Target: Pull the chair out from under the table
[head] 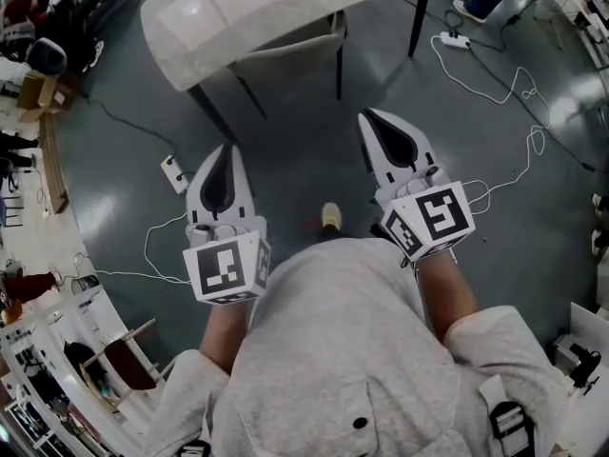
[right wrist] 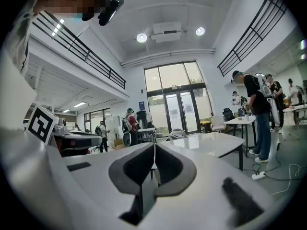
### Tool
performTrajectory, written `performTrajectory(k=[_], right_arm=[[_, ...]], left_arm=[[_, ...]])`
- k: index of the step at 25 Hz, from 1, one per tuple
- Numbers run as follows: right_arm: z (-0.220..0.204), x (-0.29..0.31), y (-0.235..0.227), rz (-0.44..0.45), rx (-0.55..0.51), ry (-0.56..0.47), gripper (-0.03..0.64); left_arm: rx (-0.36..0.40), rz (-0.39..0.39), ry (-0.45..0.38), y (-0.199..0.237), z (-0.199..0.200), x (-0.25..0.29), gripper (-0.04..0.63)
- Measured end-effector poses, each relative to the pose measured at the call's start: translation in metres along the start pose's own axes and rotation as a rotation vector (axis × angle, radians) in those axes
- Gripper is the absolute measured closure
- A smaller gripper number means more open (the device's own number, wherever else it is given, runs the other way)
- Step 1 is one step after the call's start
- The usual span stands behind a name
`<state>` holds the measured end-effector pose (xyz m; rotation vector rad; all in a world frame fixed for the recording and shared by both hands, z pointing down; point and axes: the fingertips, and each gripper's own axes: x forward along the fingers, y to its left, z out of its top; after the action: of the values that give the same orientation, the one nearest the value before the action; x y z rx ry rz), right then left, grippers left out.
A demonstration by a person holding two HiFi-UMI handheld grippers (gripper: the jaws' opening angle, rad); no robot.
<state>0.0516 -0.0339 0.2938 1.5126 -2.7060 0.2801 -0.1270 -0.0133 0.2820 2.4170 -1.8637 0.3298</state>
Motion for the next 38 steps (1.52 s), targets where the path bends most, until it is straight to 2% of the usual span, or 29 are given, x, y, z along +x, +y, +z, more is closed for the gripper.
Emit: performTrajectory(k=[11,20,30,38], right_arm=[[0.001,0.018,-0.033,0.028,-0.006,0.012,0.591],[0.003,0.022,-0.032,0.031,-0.018,0.017,0.592],[-0.003,0.047,-0.026,0.021,-0.035,0.041,0.591],[-0.007,0.087,-0.055,0.006,-0.053,0.081,0.591]], left_arm=[[-0.001,0.017,0.012,-0.015,-0.003,0.031,0.581],[0.007,0.031,0.000,-0.010,0.002,0.030,0.581],[-0.006,0.001,0.018,0.005,-0.008,0.050,0.581],[-0.026,-0.042,0.042,0.012,-0.009,0.104,0.581]])
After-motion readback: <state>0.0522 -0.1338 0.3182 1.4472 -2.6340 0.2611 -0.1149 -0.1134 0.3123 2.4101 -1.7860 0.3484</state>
